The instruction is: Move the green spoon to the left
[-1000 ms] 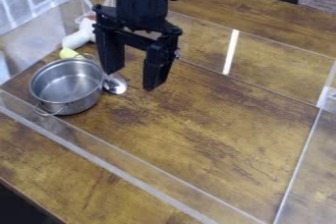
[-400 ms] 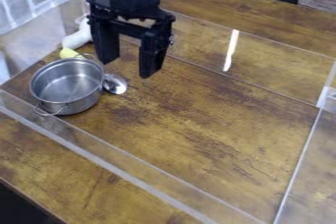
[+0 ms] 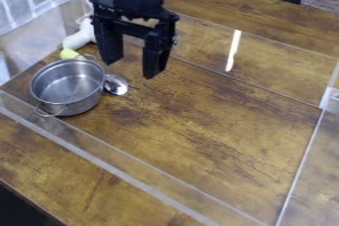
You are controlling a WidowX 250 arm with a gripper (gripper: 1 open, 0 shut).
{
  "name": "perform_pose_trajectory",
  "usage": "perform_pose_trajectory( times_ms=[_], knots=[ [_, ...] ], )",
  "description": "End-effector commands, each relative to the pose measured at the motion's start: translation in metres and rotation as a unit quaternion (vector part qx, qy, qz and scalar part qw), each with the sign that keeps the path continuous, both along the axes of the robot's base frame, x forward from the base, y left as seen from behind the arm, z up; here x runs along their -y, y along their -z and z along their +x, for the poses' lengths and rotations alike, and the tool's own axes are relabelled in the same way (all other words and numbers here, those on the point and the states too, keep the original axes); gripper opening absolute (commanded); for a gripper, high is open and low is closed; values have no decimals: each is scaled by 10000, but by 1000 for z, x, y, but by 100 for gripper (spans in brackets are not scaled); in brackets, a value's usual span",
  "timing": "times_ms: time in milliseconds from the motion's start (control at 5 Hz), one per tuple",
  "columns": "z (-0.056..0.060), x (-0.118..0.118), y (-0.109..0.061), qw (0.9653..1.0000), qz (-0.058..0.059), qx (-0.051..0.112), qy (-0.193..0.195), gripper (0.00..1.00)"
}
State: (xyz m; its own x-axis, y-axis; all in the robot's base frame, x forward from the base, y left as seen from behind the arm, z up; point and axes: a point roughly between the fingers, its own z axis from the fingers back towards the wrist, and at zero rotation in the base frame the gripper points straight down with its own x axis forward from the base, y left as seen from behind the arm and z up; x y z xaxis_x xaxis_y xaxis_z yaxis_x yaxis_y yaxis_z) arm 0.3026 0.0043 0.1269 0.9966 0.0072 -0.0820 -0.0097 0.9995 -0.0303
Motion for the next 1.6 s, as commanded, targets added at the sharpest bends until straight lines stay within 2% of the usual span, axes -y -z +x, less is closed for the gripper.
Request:
perform_pose_trajectory(
  times_ms=[0,400,800,1400],
  knots=[
    [4,-3,-12,9998,-3,196,-53,100],
    [2,-4,-12,9999,2,164,-41,100],
    [-5,-1,-18,9998,10,187,8,100],
    [-9,3,-26,9997,11,237,100,100]
  ],
)
